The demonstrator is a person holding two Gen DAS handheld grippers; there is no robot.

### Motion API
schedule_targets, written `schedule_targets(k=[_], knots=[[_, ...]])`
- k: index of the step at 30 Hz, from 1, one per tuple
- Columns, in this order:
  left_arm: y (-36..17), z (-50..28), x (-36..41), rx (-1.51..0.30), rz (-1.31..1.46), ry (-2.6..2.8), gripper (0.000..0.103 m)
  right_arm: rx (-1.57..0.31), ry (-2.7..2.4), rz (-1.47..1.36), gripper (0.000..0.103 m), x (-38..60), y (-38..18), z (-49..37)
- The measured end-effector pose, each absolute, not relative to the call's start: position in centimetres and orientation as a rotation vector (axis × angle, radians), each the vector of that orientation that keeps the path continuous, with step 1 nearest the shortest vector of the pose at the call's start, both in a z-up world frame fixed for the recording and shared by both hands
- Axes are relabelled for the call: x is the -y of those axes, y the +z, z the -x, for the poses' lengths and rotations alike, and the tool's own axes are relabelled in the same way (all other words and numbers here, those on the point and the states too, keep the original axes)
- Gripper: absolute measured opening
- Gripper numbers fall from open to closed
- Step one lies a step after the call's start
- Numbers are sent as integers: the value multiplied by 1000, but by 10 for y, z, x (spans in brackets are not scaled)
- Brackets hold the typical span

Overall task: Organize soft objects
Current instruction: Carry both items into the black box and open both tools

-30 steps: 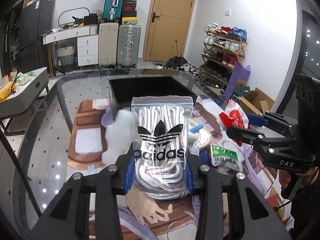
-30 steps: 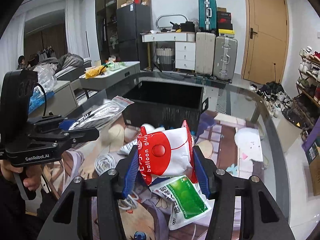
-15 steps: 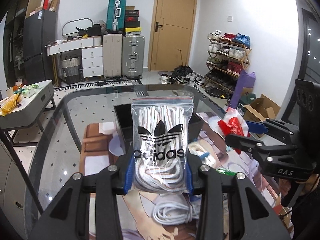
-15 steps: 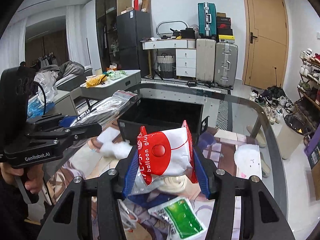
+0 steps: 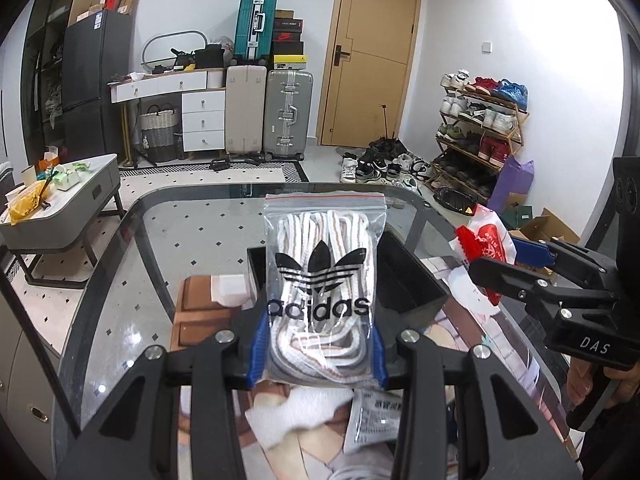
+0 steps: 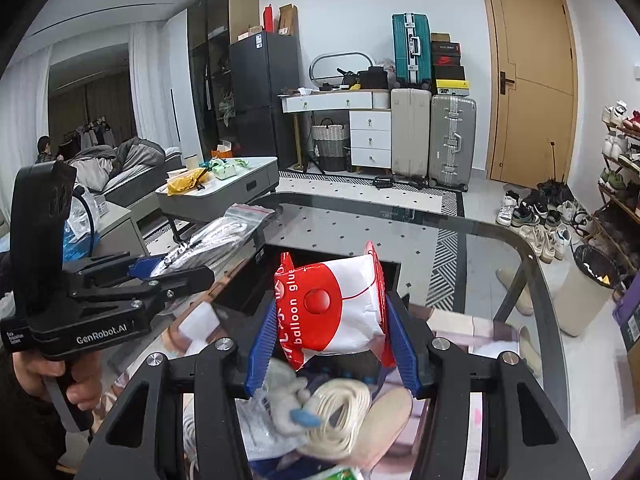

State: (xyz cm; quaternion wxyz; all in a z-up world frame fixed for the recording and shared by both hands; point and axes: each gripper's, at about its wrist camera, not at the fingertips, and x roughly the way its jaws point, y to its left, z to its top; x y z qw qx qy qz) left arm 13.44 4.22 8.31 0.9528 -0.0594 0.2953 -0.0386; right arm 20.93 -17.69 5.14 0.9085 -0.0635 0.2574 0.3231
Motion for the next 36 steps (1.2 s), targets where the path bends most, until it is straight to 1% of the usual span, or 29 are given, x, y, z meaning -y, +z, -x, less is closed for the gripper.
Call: schedule_targets(k=[6,11,23,36], knots=[[84,-156,-48,-600,144,-62,39,-552,672,143,53,168,55,-234],[74,-175,-50,-624,150,-51,39,-579,676,177,53,151,53,-255],[40,-206,-28,-692,86,-61,39,-663,700,257,53,122,14,-302],[24,-213,-16,-711,1,-62,39,-698,755,314,53,102,-11,-329]])
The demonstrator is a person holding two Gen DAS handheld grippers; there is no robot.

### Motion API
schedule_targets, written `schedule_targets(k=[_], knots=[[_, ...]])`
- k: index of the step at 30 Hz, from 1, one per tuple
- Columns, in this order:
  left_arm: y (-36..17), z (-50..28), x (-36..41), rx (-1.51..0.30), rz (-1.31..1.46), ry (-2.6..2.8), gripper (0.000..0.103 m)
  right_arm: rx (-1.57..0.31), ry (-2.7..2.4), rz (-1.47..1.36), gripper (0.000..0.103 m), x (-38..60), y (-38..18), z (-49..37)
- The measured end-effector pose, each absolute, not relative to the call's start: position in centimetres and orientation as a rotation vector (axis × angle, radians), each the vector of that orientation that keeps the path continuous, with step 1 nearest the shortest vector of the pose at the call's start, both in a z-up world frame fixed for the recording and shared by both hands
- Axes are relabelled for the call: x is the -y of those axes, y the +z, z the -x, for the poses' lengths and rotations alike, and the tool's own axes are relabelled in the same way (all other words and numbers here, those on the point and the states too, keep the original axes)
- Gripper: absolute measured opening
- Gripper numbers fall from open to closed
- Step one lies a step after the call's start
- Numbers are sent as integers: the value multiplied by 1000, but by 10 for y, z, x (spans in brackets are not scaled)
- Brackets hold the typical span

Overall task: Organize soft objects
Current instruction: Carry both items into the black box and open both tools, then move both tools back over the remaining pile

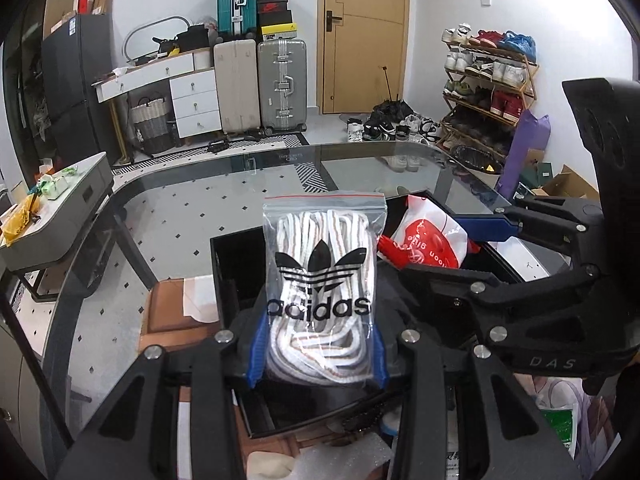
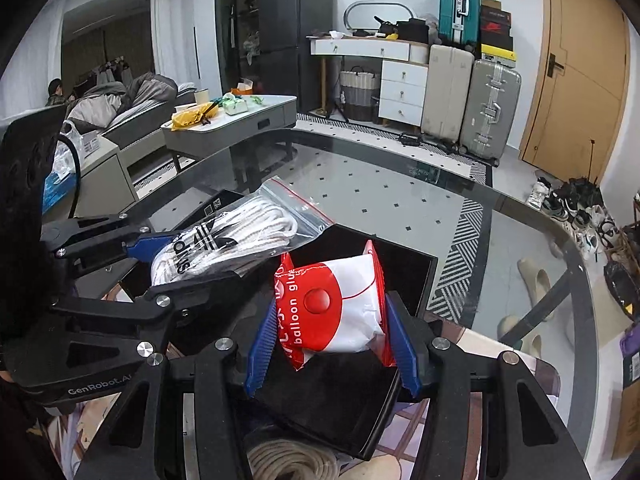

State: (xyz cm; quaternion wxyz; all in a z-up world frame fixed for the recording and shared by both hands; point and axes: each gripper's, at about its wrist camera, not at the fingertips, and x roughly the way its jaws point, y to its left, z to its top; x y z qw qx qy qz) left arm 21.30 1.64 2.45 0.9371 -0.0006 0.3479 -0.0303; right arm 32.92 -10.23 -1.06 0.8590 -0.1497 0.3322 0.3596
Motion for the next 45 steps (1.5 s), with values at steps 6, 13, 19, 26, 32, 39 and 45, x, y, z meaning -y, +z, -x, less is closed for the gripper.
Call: schedule_targets(k=[6,13,19,26,32,39,45], knots=[[25,-214,-15,-720,-48,-72,40,-718,730,342,53,99,-15,-328],[25,-212,-22,-722,-62,-97,40,-727,695,334,55,100,-18,-318],[29,-212,-27,-734,-8,-127,47,-686,742,369,75,105,-16,-308],[45,-194,-34,-692,84,-121,90,-597,682,330,98,129,6,-292],[51,-168,-37,-658,84,-91,103,-580,665,259,102,154,22,-271],[60,-129,-38,-605,65,-61,103,-563,640,182,102,175,32,-236],[65,-101,-51,-581,76,-29,103,-600,600,88,102,197,35,-217]])
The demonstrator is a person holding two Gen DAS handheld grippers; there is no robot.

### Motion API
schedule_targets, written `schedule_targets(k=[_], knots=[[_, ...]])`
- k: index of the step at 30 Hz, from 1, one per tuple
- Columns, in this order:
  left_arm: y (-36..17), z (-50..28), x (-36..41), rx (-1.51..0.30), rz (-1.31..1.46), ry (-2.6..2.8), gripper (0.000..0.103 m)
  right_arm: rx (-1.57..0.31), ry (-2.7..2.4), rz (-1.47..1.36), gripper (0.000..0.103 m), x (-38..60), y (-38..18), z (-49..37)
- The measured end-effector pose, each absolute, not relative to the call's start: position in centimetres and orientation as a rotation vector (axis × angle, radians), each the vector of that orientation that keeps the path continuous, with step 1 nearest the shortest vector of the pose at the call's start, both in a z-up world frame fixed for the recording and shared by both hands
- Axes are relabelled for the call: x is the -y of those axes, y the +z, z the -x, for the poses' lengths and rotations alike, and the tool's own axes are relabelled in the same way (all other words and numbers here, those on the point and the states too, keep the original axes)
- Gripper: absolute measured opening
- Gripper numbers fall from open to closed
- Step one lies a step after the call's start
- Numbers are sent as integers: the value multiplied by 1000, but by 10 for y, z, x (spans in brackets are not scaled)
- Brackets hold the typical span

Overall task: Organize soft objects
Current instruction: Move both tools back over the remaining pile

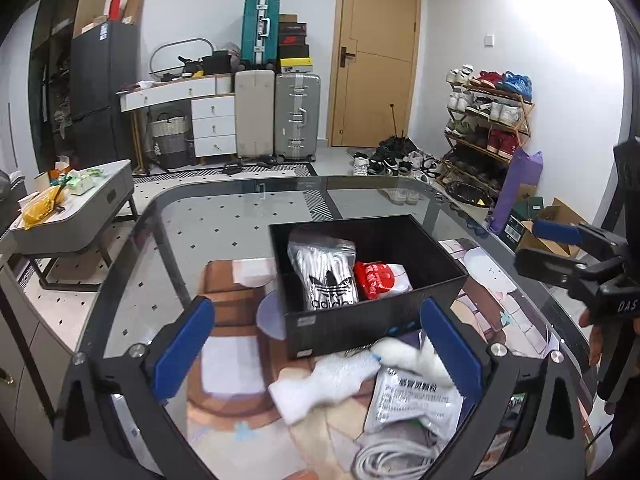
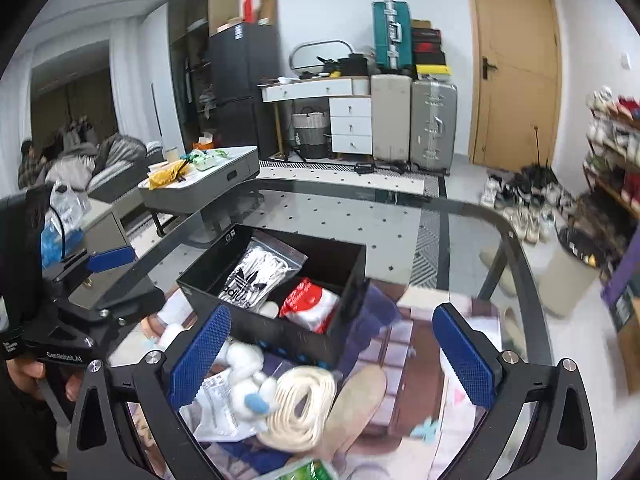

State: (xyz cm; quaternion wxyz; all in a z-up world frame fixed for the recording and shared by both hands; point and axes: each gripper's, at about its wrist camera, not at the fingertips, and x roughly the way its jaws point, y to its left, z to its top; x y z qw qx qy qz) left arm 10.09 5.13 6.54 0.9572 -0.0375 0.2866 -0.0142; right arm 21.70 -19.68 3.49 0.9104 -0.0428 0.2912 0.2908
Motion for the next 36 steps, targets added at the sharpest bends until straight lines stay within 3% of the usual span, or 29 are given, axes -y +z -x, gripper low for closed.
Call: schedule_targets(k=[36], knots=[[25,-33,-14,-693,71,-82,103,-760,673,268,103,224,-41,-140]])
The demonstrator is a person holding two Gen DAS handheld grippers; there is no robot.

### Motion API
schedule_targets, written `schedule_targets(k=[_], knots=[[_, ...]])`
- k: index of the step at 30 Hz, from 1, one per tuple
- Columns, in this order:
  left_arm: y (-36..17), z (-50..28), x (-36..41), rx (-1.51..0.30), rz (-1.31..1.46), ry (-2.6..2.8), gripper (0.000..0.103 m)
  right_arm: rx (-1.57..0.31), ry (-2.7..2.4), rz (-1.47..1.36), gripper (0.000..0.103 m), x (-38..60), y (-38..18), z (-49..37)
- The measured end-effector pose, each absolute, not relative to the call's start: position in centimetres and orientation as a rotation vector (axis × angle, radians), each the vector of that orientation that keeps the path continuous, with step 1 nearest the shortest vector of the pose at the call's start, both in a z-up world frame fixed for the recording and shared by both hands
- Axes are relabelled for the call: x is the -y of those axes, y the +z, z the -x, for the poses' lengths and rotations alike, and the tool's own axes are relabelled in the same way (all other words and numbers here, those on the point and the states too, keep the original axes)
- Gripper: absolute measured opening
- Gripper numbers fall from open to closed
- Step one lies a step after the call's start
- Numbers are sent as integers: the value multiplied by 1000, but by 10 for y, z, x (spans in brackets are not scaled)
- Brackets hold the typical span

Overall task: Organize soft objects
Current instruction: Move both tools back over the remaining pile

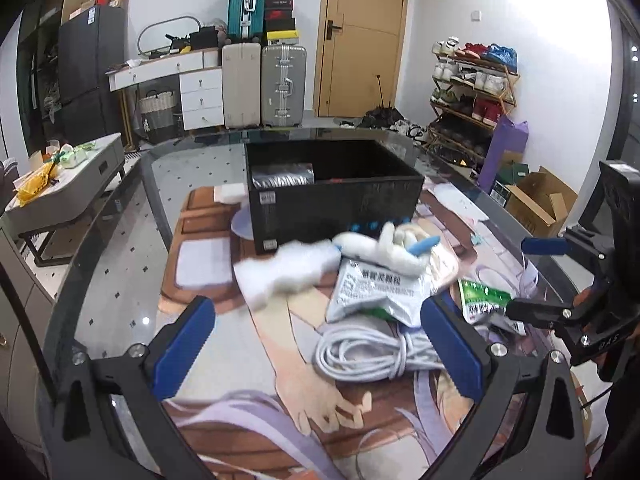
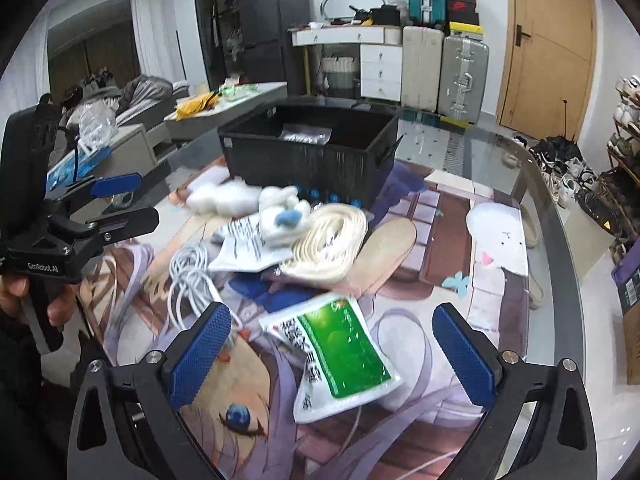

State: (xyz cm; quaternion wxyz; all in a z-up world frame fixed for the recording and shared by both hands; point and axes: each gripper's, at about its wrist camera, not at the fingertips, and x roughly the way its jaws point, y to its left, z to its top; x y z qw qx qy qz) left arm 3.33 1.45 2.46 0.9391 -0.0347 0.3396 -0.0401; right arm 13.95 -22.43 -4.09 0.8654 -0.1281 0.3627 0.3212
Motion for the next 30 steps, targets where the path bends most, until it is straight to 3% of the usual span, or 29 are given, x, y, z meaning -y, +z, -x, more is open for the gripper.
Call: schedule_targets(k=[30], knots=[[-7,-38,42,-885,45,-223,103,-864,645,298,103,233,-75,-147]])
